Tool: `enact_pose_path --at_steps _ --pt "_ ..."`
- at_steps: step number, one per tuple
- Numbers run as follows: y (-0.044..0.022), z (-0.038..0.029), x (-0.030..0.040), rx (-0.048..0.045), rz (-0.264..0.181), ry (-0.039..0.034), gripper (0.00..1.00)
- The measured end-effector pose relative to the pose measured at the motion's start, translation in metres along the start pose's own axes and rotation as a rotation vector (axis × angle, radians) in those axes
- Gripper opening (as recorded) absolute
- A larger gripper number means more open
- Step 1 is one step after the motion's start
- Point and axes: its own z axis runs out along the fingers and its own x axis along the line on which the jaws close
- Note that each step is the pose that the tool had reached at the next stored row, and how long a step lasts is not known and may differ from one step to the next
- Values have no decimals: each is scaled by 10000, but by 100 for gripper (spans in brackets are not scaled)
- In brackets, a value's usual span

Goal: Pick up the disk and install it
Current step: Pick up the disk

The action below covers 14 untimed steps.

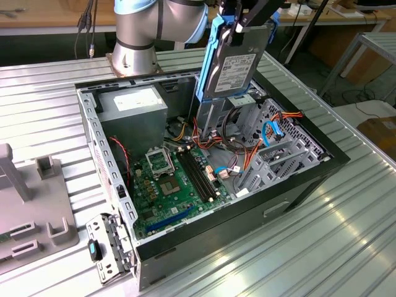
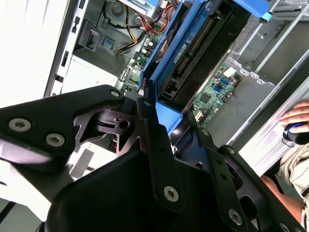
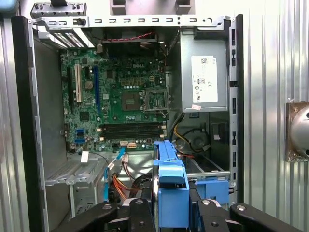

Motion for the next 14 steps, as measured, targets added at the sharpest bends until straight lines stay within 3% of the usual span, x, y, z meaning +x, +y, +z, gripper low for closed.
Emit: enact_pose_path --at_steps 7,14 --pt "-40 1 3 0 0 0 37" --pt "-151 6 -3 0 0 0 37"
